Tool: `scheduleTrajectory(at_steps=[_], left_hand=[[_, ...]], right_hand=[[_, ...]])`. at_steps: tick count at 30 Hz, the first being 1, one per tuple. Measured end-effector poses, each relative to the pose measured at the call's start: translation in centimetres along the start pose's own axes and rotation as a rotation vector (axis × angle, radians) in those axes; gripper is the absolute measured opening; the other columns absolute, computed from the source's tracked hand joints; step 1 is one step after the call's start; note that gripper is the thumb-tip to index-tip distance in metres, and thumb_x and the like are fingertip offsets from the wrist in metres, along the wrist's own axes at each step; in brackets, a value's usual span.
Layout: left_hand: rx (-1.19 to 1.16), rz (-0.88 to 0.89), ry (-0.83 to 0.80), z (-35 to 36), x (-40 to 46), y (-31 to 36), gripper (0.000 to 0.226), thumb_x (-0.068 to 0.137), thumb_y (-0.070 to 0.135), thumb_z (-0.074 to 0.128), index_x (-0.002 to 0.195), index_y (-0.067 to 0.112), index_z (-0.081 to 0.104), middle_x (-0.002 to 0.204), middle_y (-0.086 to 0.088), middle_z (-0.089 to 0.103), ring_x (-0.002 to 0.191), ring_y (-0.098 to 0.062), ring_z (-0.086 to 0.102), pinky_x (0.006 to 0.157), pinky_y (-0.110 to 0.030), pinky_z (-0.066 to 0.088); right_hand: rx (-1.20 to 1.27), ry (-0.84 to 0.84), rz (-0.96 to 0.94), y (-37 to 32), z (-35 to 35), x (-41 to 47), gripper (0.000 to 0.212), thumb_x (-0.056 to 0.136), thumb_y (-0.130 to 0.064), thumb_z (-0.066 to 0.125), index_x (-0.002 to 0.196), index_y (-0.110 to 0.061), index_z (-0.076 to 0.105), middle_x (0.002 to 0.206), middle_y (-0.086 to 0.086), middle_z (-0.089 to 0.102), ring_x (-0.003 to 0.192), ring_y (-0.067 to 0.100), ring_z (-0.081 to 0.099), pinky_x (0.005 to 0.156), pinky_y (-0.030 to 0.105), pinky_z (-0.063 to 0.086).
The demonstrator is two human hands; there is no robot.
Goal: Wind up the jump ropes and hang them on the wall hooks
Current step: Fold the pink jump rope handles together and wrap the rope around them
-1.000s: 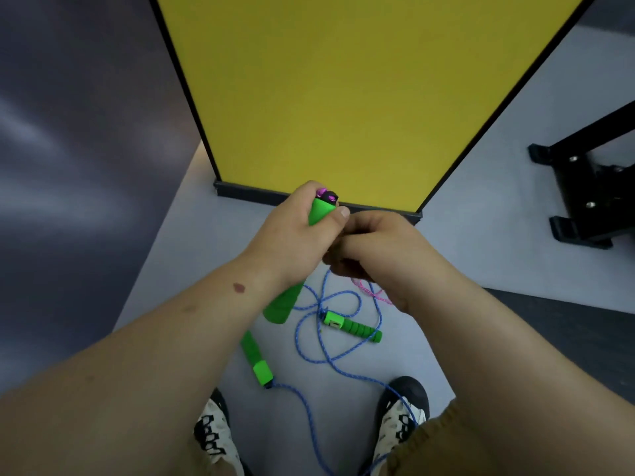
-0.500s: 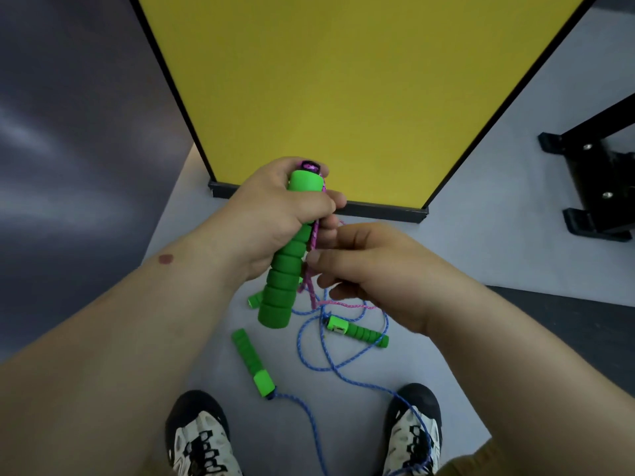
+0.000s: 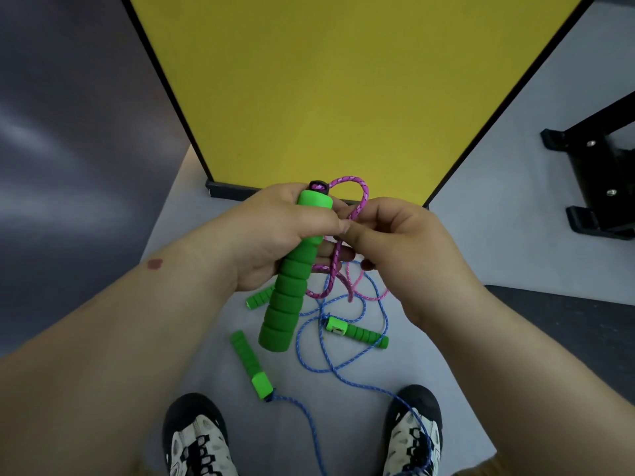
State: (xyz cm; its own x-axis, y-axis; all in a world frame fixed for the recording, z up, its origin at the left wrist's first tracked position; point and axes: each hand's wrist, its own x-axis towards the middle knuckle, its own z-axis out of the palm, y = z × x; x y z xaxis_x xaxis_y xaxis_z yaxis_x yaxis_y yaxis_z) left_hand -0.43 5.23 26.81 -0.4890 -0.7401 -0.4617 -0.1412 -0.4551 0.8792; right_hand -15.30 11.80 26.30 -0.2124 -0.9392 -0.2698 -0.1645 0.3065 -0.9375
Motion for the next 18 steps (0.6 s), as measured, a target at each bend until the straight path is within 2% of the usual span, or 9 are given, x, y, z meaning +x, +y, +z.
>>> scheduleTrajectory(at_steps=[2, 5, 9, 13, 15, 18], left_hand=[[0.043, -0.016, -0.048, -0.4, -0.1, 0.1, 0.022, 0.086, -0.003, 0.069, 0.105, 0.007, 0.069, 0.091, -0.017, 0.072, 0.082, -0.027, 0.072, 0.077, -0.035, 0.060], [0.152, -0.038, -0.134, -0.7, -0.4, 0.2, 0.039, 0.071, 0.007, 0.078, 0.109, 0.006, 0.069, 0.101, -0.025, 0.072, 0.086, -0.026, 0.069, 0.075, -0.033, 0.058], [0.265, -0.022, -0.184, -1.1, -0.6, 0.5, 0.026, 0.071, 0.003, 0.079, 0.090, 0.012, 0.064, 0.085, -0.017, 0.067, 0.077, -0.022, 0.064, 0.064, -0.027, 0.054], [0.372, 0.002, -0.142, -1.3, -0.7, 0.3, 0.026, 0.070, 0.004, 0.083, 0.086, 0.014, 0.066, 0.084, -0.016, 0.070, 0.072, -0.019, 0.060, 0.071, -0.032, 0.048], [0.339, 0.013, -0.110, -1.0, -0.6, 0.3, 0.022, 0.070, 0.007, 0.080, 0.087, 0.013, 0.066, 0.089, -0.022, 0.073, 0.075, -0.021, 0.062, 0.073, -0.034, 0.048], [0.266, 0.036, -0.092, -0.6, -0.4, 0.3, 0.010, 0.088, 0.001, 0.067, 0.097, 0.006, 0.069, 0.083, -0.019, 0.073, 0.077, -0.023, 0.069, 0.077, -0.038, 0.056]], right_hand=[[0.074, 0.016, 0.043, 0.1, -0.2, 0.2, 0.009, 0.090, -0.018, 0.074, 0.083, -0.014, 0.071, 0.071, 0.000, 0.070, 0.063, 0.009, 0.059, 0.057, 0.025, 0.045], [0.206, 0.040, 0.073, -0.1, -0.6, 0.4, 0.008, 0.092, -0.017, 0.071, 0.084, -0.015, 0.069, 0.079, 0.003, 0.069, 0.065, 0.009, 0.059, 0.056, 0.024, 0.047], [0.302, 0.088, 0.027, -0.3, -0.6, 0.6, 0.006, 0.094, -0.013, 0.068, 0.089, -0.011, 0.068, 0.079, 0.008, 0.063, 0.066, 0.013, 0.060, 0.061, 0.025, 0.051], [0.458, 0.144, 0.039, -0.2, -0.8, 1.0, 0.007, 0.096, -0.013, 0.065, 0.096, -0.007, 0.069, 0.073, 0.007, 0.062, 0.064, 0.016, 0.058, 0.066, 0.027, 0.054], [0.488, 0.087, 0.088, 0.0, -0.5, 0.8, 0.015, 0.097, -0.016, 0.064, 0.102, -0.003, 0.070, 0.078, 0.009, 0.063, 0.067, 0.019, 0.058, 0.068, 0.029, 0.054], [0.494, -0.061, 0.115, 0.4, 0.5, 0.4, 0.019, 0.098, -0.014, 0.060, 0.106, 0.001, 0.070, 0.084, 0.018, 0.065, 0.074, 0.030, 0.057, 0.078, 0.040, 0.050]])
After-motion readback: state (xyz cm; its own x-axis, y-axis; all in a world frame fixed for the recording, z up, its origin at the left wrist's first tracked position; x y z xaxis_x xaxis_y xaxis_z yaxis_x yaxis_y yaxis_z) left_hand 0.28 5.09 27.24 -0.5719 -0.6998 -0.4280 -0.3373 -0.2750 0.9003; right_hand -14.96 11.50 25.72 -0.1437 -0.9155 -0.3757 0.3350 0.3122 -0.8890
